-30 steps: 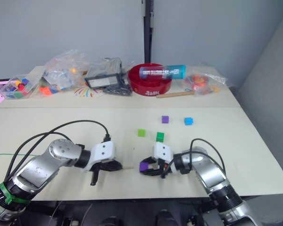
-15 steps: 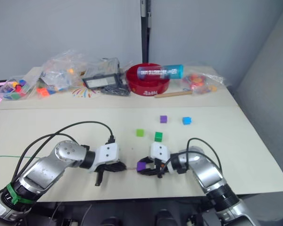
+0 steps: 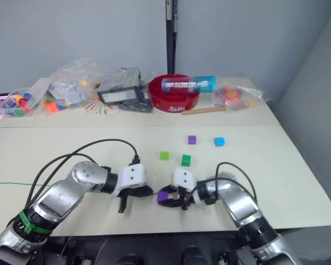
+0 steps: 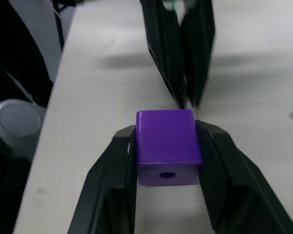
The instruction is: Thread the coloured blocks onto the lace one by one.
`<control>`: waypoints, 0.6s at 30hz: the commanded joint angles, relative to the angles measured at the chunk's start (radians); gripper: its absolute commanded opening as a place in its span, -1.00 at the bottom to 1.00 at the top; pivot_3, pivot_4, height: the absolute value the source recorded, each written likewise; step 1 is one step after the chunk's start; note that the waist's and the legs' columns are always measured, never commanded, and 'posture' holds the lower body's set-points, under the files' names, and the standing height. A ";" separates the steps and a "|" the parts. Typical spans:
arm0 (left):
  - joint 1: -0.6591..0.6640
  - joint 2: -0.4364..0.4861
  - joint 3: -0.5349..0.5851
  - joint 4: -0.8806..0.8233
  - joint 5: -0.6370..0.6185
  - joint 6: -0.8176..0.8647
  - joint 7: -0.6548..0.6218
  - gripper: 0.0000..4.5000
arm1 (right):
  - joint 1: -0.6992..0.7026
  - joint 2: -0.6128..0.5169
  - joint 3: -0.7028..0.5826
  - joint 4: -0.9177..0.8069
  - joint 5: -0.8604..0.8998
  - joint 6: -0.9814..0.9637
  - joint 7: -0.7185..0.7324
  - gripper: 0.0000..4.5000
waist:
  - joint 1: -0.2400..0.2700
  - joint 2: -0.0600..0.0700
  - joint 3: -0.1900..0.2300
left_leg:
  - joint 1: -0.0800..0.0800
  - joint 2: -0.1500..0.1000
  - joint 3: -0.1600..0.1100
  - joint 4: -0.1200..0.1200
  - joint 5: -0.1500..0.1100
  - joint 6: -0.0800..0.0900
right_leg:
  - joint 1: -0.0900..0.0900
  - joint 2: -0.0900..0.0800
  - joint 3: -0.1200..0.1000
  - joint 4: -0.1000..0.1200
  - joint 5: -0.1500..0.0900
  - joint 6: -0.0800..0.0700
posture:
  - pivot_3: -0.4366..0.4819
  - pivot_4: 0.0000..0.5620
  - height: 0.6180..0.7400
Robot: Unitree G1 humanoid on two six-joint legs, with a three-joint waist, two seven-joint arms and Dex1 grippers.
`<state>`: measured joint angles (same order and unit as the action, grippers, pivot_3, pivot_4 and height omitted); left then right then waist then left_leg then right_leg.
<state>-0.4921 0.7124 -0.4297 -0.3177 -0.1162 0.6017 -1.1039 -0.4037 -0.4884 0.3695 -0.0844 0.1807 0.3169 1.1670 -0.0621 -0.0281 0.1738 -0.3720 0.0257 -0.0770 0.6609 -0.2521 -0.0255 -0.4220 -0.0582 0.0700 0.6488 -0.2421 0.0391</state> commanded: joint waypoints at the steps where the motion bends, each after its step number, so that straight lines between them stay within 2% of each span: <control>1: -0.019 0.004 0.008 -0.045 -0.016 -0.021 -0.025 -1.00 | -0.007 -0.004 -0.005 -0.009 -0.006 0.007 -0.019 -0.48 | 0.002 0.000 0.000 | 0.000 0.000 0.000 0.000 0.000 0.000 | 0.000 0.000 0.000 0.000 0.000 0.000 | -0.05 -0.47 0.85; 18: 0.033 0.090 0.043 -0.096 -0.029 0.031 -0.029 -1.00 | 0.003 -0.058 -0.026 0.036 -0.006 -0.021 -0.027 -0.48 | 0.022 0.000 0.000 | 0.000 -0.001 0.000 0.001 0.000 0.000 | 0.001 -0.001 0.000 -0.001 0.000 0.000 | -0.05 -0.47 0.85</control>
<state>-0.4570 0.7973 -0.4106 -0.3712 -0.1245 0.6317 -1.1285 -0.4014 -0.5274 0.3730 -0.0699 0.1870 0.2916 1.1563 -0.0403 -0.0282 0.1738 -0.3720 0.0248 -0.0768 0.6615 -0.2520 -0.0257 -0.4206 -0.0592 0.0700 0.6476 -0.2420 0.0393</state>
